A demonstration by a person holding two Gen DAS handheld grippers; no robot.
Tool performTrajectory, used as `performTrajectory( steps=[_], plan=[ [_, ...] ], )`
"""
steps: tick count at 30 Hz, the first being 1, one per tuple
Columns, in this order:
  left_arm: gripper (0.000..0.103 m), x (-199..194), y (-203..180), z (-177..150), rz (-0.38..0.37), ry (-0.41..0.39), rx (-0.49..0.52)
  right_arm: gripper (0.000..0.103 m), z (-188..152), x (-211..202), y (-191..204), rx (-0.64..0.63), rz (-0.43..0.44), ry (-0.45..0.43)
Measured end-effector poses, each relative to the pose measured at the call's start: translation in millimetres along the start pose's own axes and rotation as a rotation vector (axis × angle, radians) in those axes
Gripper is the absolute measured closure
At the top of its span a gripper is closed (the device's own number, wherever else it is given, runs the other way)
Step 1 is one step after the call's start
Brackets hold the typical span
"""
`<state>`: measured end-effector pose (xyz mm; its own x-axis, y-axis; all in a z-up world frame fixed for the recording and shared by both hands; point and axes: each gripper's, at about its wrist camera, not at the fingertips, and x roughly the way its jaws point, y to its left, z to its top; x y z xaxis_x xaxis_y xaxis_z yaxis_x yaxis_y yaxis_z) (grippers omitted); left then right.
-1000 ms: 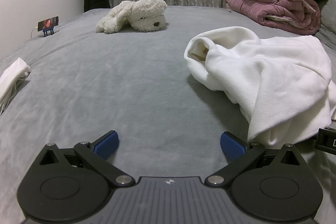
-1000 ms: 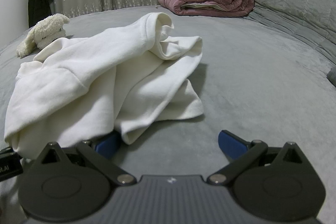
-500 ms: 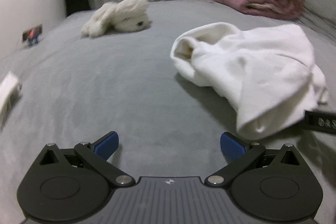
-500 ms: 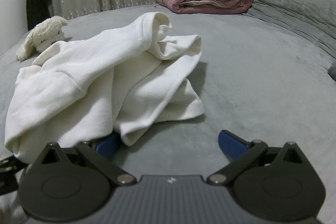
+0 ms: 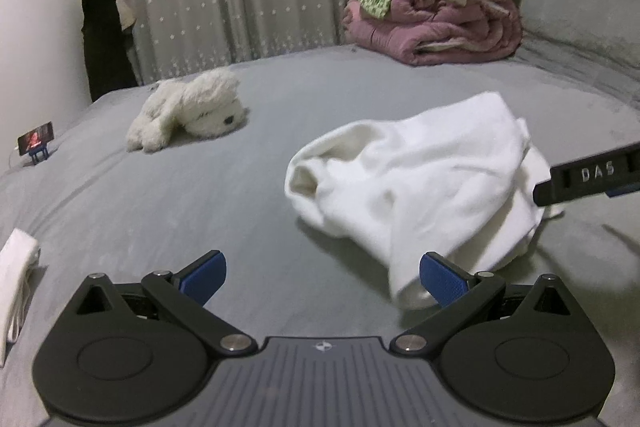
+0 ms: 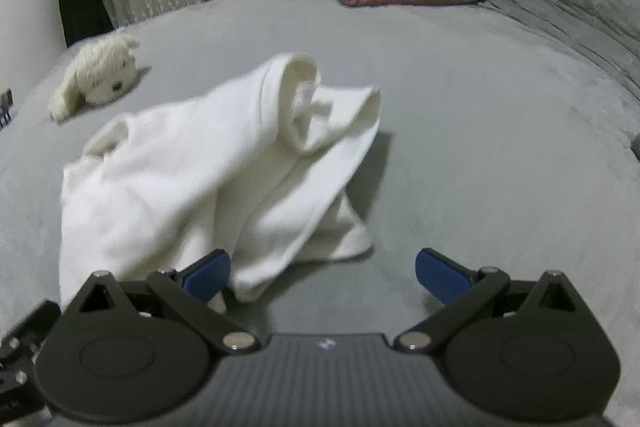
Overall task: Fold clothes
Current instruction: 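Move both grippers toward the crumpled white shirt, then grasp the white shirt with the left gripper while the right gripper grasps another edge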
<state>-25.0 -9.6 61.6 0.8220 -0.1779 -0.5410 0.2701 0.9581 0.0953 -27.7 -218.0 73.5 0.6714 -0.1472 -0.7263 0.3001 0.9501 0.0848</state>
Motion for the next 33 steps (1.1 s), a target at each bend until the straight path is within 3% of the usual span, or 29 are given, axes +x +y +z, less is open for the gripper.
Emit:
performTrajectory(
  steps=[4, 6, 8, 16, 21, 24, 26, 27, 28, 29, 33],
  plan=[
    [0.0, 1.3, -9.8, 7.6, -0.057, -0.015, 0.009, 0.001, 12.3, -2.6, -15.2, -0.004, -0.006, -0.032],
    [0.0, 5.7, -18.1, 10.5, -0.084, -0.01, 0.031, 0.006, 16.6, 1.0, -25.1, 0.014, -0.002, -0.025],
    [0.0, 9.5, -26.8, 11.6, -0.091, -0.017, 0.06, 0.024, 18.9, 6.7, -32.0, 0.035, 0.005, -0.007],
    [0.0, 25.2, -49.2, 7.6, -0.121, -0.042, 0.194, 0.046, 24.5, 26.0, -41.3, 0.063, 0.059, 0.031],
    [0.0, 38.2, -50.7, 5.6, -0.079, -0.053, 0.22, 0.048, 29.7, 33.4, -38.4, 0.008, 0.066, 0.011],
    [0.002, 41.2, -46.5, 5.1, -0.074, -0.07, 0.213, 0.061, 29.5, 40.4, -36.4, 0.012, 0.099, 0.026],
    [0.019, 40.4, -43.5, 6.0, -0.096, -0.07, 0.21, 0.08, 27.9, 43.3, -36.5, 0.023, 0.132, 0.034],
    [0.025, 40.1, -42.0, 6.4, -0.107, -0.07, 0.209, 0.084, 26.8, 43.7, -35.6, 0.022, 0.145, 0.033],
    [0.038, 39.5, -40.5, 7.0, -0.118, -0.07, 0.208, 0.088, 25.9, 42.9, -33.6, 0.011, 0.149, 0.028],
    [0.05, 37.1, -39.4, 8.7, -0.125, -0.07, 0.204, 0.089, 25.1, 41.2, -31.0, -0.008, 0.145, 0.019],
    [0.072, 27.4, -35.1, 15.8, -0.152, -0.07, 0.19, 0.093, 25.6, 28.4, -25.4, -0.066, 0.129, -0.037]
  ],
)
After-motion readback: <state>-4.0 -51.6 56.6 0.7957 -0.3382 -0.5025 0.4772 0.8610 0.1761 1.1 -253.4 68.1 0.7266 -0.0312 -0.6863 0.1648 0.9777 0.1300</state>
